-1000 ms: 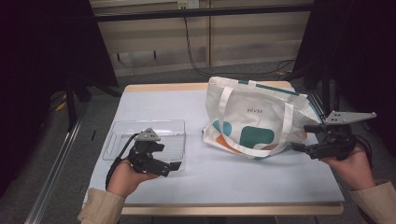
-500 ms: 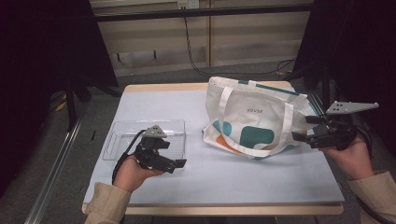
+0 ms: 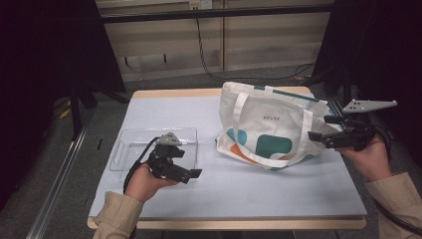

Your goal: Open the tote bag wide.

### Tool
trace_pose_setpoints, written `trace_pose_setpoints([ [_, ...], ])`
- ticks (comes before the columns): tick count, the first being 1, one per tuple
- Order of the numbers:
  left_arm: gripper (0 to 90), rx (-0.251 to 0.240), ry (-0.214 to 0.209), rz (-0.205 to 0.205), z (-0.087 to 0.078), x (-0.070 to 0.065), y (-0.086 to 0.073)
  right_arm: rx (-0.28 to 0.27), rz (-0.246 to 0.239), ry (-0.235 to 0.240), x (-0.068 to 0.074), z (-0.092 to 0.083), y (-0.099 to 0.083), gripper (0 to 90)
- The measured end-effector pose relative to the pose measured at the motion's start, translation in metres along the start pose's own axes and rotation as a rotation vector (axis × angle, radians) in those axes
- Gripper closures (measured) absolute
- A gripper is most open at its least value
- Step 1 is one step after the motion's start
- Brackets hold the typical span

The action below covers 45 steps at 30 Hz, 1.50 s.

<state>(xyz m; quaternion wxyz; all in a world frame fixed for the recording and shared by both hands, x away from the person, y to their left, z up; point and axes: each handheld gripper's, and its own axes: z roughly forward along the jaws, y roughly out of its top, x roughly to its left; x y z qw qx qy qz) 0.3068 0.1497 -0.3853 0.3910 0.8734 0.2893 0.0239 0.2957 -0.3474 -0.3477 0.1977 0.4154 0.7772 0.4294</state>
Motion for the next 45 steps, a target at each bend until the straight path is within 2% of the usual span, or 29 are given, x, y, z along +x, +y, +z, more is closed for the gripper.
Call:
trace_pose_setpoints([
  [5,7.7,-0.005,-0.002,0.004,0.003,0.001,0.002,0.008,-0.004,0.027,0.000,0.007,0.004,11.4],
  [12,7.7,-0.004,-0.004,0.014,0.006,0.000,0.006,0.004,-0.007,0.032,0.003,0.014,0.006,12.4],
  [19,8.1,-0.003,-0.006,0.021,0.010,0.000,0.010,-0.003,-0.029,0.049,0.011,0.018,0.008,13.9],
  [23,8.4,-0.003,-0.013,0.029,0.011,-0.001,0.014,-0.008,-0.043,0.073,0.015,0.020,0.009,17.4],
  [29,9.0,0.004,-0.011,0.042,0.012,-0.003,0.020,-0.012,-0.049,0.083,0.019,0.023,0.008,20.9],
  [31,9.1,-0.009,-0.019,0.039,0.013,-0.003,0.022,-0.016,-0.054,0.085,0.020,0.024,0.006,22.7],
  [41,9.4,-0.011,-0.024,0.048,0.019,-0.003,0.030,-0.008,-0.064,0.119,0.027,0.028,-0.002,33.6],
  [44,9.5,0.002,-0.016,0.058,0.018,-0.004,0.033,-0.002,-0.071,0.129,0.028,0.029,-0.004,37.2],
  [45,9.6,-0.009,-0.024,0.057,0.019,-0.004,0.034,-0.004,-0.073,0.134,0.029,0.030,-0.004,38.3],
])
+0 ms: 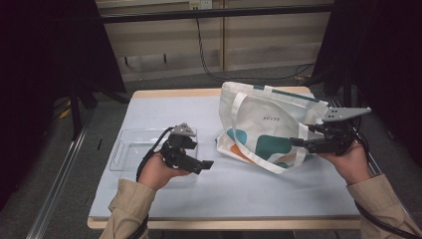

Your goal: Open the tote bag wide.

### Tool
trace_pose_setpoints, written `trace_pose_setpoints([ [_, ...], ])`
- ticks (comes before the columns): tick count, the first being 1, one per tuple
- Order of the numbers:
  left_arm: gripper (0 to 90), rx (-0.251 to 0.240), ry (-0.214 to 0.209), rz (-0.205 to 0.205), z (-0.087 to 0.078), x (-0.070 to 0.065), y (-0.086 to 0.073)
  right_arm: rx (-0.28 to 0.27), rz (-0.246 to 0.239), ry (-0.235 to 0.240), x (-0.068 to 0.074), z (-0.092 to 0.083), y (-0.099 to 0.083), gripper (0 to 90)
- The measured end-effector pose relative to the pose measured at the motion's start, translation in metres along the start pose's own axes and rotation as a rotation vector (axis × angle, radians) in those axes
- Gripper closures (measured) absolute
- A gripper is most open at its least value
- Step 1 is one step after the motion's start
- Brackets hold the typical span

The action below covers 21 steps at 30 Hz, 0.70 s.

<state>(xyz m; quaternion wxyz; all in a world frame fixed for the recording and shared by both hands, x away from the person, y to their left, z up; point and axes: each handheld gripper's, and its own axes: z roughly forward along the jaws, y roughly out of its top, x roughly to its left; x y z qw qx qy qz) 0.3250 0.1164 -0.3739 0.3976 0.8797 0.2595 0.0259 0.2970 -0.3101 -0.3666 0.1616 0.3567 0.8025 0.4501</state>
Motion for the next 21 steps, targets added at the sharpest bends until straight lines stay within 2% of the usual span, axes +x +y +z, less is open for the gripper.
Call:
trace_pose_setpoints([
  [6,10.1,-0.004,0.002,-0.002,0.001,0.002,0.007,0.008,-0.003,0.011,0.002,0.002,-0.004,45.7],
  [10,10.3,0.004,0.003,0.012,0.002,0.003,0.012,0.024,-0.008,0.019,0.002,0.003,-0.007,54.8],
  [11,10.4,-0.007,-0.002,0.007,0.004,0.003,0.013,0.028,-0.006,0.025,0.002,0.004,-0.007,57.2],
  [21,12.1,-0.009,-0.011,0.020,0.008,0.004,0.027,0.049,-0.015,0.042,0.004,0.005,-0.015,69.8],
])
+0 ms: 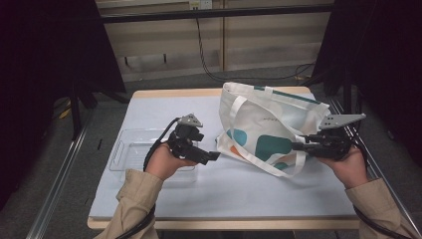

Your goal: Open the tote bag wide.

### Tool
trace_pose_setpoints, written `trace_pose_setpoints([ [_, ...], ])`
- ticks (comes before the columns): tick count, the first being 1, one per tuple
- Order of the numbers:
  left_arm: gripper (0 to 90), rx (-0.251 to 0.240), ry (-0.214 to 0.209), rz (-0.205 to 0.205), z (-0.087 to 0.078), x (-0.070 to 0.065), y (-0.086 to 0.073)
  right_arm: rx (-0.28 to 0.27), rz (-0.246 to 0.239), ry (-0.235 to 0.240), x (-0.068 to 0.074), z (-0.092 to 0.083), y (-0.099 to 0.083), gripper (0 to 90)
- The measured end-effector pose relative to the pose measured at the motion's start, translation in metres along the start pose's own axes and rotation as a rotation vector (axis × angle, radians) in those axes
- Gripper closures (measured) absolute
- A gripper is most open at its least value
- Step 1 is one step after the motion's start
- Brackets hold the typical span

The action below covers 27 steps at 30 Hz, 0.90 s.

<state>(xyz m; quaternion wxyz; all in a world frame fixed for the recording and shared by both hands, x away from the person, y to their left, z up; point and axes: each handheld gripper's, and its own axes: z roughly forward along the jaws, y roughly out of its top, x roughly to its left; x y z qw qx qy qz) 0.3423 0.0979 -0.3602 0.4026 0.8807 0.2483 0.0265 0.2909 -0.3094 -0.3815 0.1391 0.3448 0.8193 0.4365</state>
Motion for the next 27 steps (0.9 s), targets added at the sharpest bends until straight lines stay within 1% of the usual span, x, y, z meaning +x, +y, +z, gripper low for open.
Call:
trace_pose_setpoints([
  [4,12.5,-0.007,-0.005,-0.005,0.002,0.002,0.004,0.001,-0.001,0.010,0.001,0.001,-0.004,72.3],
  [6,12.5,-0.018,-0.015,-0.011,0.002,0.002,0.008,0.002,-0.001,0.008,0.002,0.001,-0.006,73.0],
  [8,12.5,-0.018,-0.017,-0.004,0.003,0.002,0.011,0.000,0.003,0.016,0.002,0.002,-0.007,74.0],
  [10,12.5,-0.020,-0.015,-0.007,0.003,0.002,0.012,0.001,0.002,0.021,0.002,0.002,-0.009,74.6],
  [12,12.5,-0.016,-0.012,0.002,0.004,0.003,0.016,0.001,0.005,0.026,0.003,0.003,-0.011,75.6],
  [13,12.5,-0.017,-0.012,-0.003,0.004,0.002,0.017,0.003,0.003,0.027,0.004,0.004,-0.012,75.8],
  [14,12.5,-0.016,-0.011,0.008,0.004,0.003,0.019,0.003,0.000,0.027,0.004,0.005,-0.013,76.0],
  [19,12.5,-0.022,-0.015,0.007,0.004,0.003,0.026,0.012,0.007,0.040,0.007,0.008,-0.019,76.9],
  [20,12.4,-0.014,-0.011,0.018,0.003,0.003,0.028,0.015,0.006,0.037,0.007,0.009,-0.019,76.9],
  [21,12.5,-0.028,-0.015,0.011,0.004,0.002,0.029,0.016,0.004,0.040,0.007,0.009,-0.020,77.0],
  [24,12.4,-0.030,-0.014,0.016,0.004,0.002,0.031,0.019,0.000,0.044,0.008,0.011,-0.021,76.9],
  [25,12.4,-0.024,-0.014,0.024,0.004,0.003,0.034,0.020,0.002,0.045,0.009,0.011,-0.022,76.9],
  [27,12.4,-0.025,-0.013,0.020,0.005,0.002,0.035,0.018,0.004,0.047,0.009,0.013,-0.023,76.9],
])
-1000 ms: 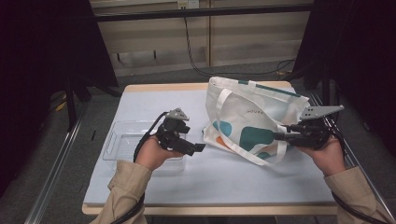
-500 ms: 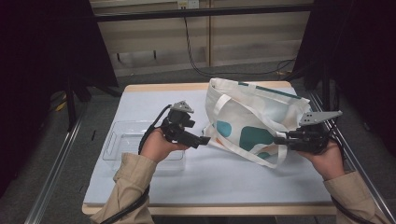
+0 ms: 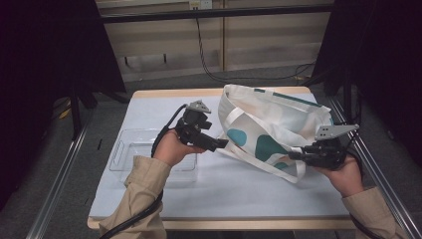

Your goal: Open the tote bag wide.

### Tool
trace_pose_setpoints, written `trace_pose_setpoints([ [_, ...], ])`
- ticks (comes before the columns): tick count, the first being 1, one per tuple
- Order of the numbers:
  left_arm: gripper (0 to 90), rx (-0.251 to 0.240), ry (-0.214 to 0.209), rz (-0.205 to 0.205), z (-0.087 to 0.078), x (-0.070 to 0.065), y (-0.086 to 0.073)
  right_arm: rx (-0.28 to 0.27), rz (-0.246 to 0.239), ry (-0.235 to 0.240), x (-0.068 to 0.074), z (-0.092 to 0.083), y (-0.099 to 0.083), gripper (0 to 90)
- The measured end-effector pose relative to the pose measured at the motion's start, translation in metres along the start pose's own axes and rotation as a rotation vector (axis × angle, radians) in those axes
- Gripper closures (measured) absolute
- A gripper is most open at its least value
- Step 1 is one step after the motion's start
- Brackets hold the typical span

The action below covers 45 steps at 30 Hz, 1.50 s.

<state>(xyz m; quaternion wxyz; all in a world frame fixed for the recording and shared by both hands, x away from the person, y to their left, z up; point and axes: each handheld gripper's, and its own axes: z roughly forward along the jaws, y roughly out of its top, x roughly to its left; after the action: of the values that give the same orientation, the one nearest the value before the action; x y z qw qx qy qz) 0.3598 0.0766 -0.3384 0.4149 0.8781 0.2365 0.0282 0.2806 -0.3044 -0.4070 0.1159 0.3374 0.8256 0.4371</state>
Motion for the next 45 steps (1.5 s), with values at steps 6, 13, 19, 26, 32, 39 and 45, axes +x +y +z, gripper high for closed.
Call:
trace_pose_setpoints([
  [6,12.1,-0.003,-0.003,0.011,0.003,-0.001,0.006,-0.003,0.006,0.004,0.001,0.002,-0.005,76.9],
  [13,12.6,-0.013,-0.012,0.018,0.009,-0.005,0.007,0.010,0.001,0.011,0.003,0.004,-0.008,77.6],
  [19,16.5,-0.018,-0.019,0.045,0.011,-0.005,0.010,0.016,-0.007,0.014,0.003,0.003,-0.009,77.8],
  [26,22.9,-0.058,-0.020,0.052,0.014,-0.010,0.017,0.031,-0.017,0.026,0.005,0.005,-0.010,78.3],
  [32,35.6,-0.035,-0.030,0.057,0.020,-0.012,0.020,0.043,-0.021,0.040,0.005,0.008,-0.014,78.2],
  [39,68.4,-0.031,-0.002,0.061,0.017,-0.013,0.020,0.040,-0.019,0.049,0.003,0.006,-0.014,78.2],
  [45,77.1,0.001,0.001,0.052,0.019,-0.010,0.009,0.028,-0.018,0.050,0.000,-0.001,-0.011,76.1],
])
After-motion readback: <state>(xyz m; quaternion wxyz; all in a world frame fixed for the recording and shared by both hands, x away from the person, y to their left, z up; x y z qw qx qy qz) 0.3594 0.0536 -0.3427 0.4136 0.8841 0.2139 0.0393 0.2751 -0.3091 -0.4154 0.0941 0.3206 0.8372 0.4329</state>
